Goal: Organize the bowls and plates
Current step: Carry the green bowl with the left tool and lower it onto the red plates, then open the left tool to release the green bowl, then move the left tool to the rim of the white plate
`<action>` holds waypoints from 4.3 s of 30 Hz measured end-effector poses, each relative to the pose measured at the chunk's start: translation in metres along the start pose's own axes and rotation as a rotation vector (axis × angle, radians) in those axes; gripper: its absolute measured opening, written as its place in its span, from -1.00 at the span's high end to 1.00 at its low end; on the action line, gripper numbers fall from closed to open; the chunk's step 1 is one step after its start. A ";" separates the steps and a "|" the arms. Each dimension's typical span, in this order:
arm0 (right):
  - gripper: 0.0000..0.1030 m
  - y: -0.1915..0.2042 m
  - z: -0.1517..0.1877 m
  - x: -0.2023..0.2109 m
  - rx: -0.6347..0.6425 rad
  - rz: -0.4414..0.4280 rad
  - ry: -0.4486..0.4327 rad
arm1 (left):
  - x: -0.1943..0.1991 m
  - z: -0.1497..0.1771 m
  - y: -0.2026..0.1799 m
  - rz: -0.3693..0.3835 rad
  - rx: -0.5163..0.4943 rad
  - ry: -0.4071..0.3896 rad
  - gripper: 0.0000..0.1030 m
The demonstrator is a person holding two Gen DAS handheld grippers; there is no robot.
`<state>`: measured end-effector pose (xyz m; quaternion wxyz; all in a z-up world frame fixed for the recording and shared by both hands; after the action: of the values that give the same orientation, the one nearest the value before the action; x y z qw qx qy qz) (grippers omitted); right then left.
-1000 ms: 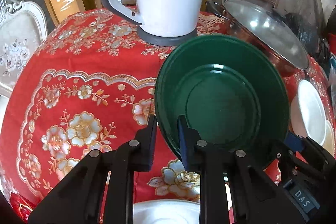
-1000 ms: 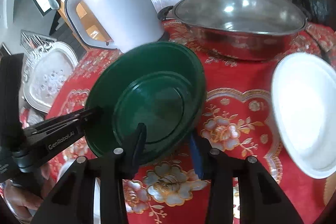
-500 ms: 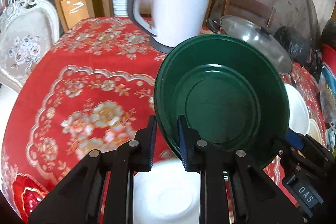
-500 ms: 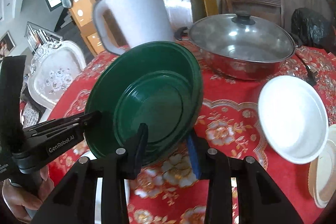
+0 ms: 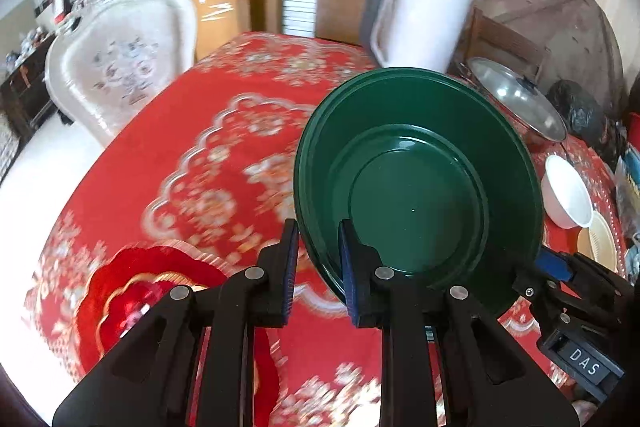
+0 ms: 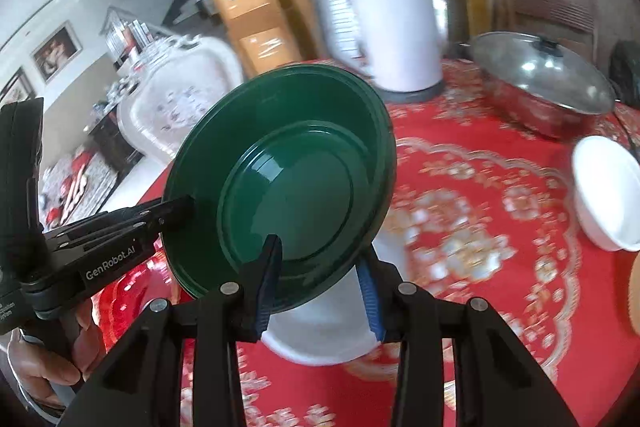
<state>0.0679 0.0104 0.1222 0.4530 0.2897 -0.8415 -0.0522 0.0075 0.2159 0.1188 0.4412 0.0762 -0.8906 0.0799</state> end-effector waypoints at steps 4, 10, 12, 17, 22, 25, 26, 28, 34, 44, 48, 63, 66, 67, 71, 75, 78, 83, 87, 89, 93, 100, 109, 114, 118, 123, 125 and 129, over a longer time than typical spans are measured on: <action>0.24 0.026 0.011 -0.005 0.036 -0.047 0.024 | 0.017 0.021 0.028 -0.011 0.046 -0.009 0.62; 0.23 0.058 0.024 -0.013 0.093 -0.077 0.047 | 0.036 0.051 0.059 -0.026 0.104 -0.017 0.60; 0.23 0.066 0.028 -0.017 0.112 -0.083 0.059 | 0.040 0.060 0.069 -0.033 0.120 -0.019 0.60; 0.23 0.085 0.035 -0.024 0.156 -0.103 0.084 | 0.053 0.079 0.087 -0.040 0.153 -0.026 0.59; 0.23 0.106 0.043 -0.031 0.203 -0.127 0.109 | 0.059 0.092 0.107 -0.061 0.188 -0.019 0.59; 0.23 0.119 0.046 -0.036 0.235 -0.131 0.125 | 0.059 0.102 0.121 -0.069 0.214 -0.006 0.59; 0.23 0.123 0.047 -0.038 0.244 -0.134 0.129 | 0.059 0.105 0.125 -0.071 0.219 -0.001 0.59; 0.23 0.129 0.049 -0.043 0.259 -0.146 0.145 | 0.057 0.111 0.134 -0.070 0.237 0.014 0.58; 0.23 0.147 0.058 -0.059 0.302 -0.158 0.188 | 0.054 0.128 0.152 -0.082 0.281 0.045 0.58; 0.23 0.163 0.072 -0.082 0.328 -0.158 0.258 | 0.043 0.141 0.167 -0.103 0.311 0.075 0.58; 0.23 0.165 0.073 -0.085 0.327 -0.165 0.270 | 0.042 0.140 0.168 -0.108 0.314 0.073 0.58; -0.01 0.157 0.067 -0.080 0.264 -0.191 0.262 | 0.061 0.135 0.168 -0.215 0.304 -0.051 0.01; -0.02 0.155 0.065 -0.077 0.257 -0.199 0.254 | 0.068 0.132 0.166 -0.247 0.292 -0.084 0.01; -0.02 0.154 0.065 -0.075 0.256 -0.198 0.250 | 0.070 0.131 0.165 -0.249 0.288 -0.094 0.01; -0.02 0.152 0.062 -0.067 0.248 -0.210 0.232 | 0.074 0.126 0.155 -0.247 0.259 -0.113 0.01; -0.02 0.146 0.059 -0.058 0.232 -0.212 0.209 | 0.078 0.118 0.137 -0.223 0.221 -0.135 0.01; -0.03 0.135 0.056 -0.050 0.204 -0.211 0.187 | 0.080 0.111 0.119 -0.196 0.190 -0.150 0.01; -0.09 0.110 0.049 -0.038 0.139 -0.203 0.149 | 0.078 0.098 0.085 -0.144 0.124 -0.164 0.01; -0.09 0.088 0.047 -0.026 0.089 -0.185 0.121 | 0.071 0.088 0.058 -0.110 0.077 -0.164 0.01; -0.10 0.074 0.045 -0.020 0.061 -0.176 0.105 | 0.067 0.084 0.045 -0.087 0.057 -0.154 0.01; -0.10 0.049 0.044 -0.010 0.008 -0.154 0.079 | 0.060 0.079 0.022 -0.059 0.016 -0.152 0.01; -0.12 -0.001 0.045 0.003 -0.091 -0.100 0.046 | 0.042 0.067 -0.016 -0.012 -0.045 -0.135 0.01; -0.14 -0.053 0.045 0.010 -0.189 -0.043 0.027 | -0.001 0.043 -0.046 0.046 -0.071 -0.056 0.01; -0.14 -0.072 0.043 0.004 -0.220 -0.018 0.038 | -0.022 0.031 -0.050 0.047 -0.056 -0.026 0.01; -0.15 -0.079 0.041 -0.003 -0.232 -0.023 0.049 | -0.039 0.027 -0.051 0.063 -0.041 0.017 0.01; -0.15 -0.079 0.036 -0.016 -0.227 -0.029 0.075 | -0.052 0.024 -0.051 0.065 -0.035 0.043 0.01; -0.15 -0.076 0.035 -0.019 -0.221 -0.035 0.080 | -0.056 0.023 -0.050 0.071 -0.027 0.056 0.01; -0.15 -0.074 0.031 -0.028 -0.217 -0.038 0.096 | -0.061 0.020 -0.051 0.074 -0.026 0.063 0.01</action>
<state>0.0879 -0.0413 0.0575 0.5203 0.2569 -0.8027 -0.1374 0.0396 0.1658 0.0618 0.4667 0.0347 -0.8795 0.0868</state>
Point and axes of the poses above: each gripper's, at about its wrist camera, not at the fingertips, and x roughly against the way its jaws point, y to its left, z to its underside, the point moved 1 cm from there along -x, roughly the way its jaws point, and after that the axes turned 3 degrees about y, right-handed, at the moved point
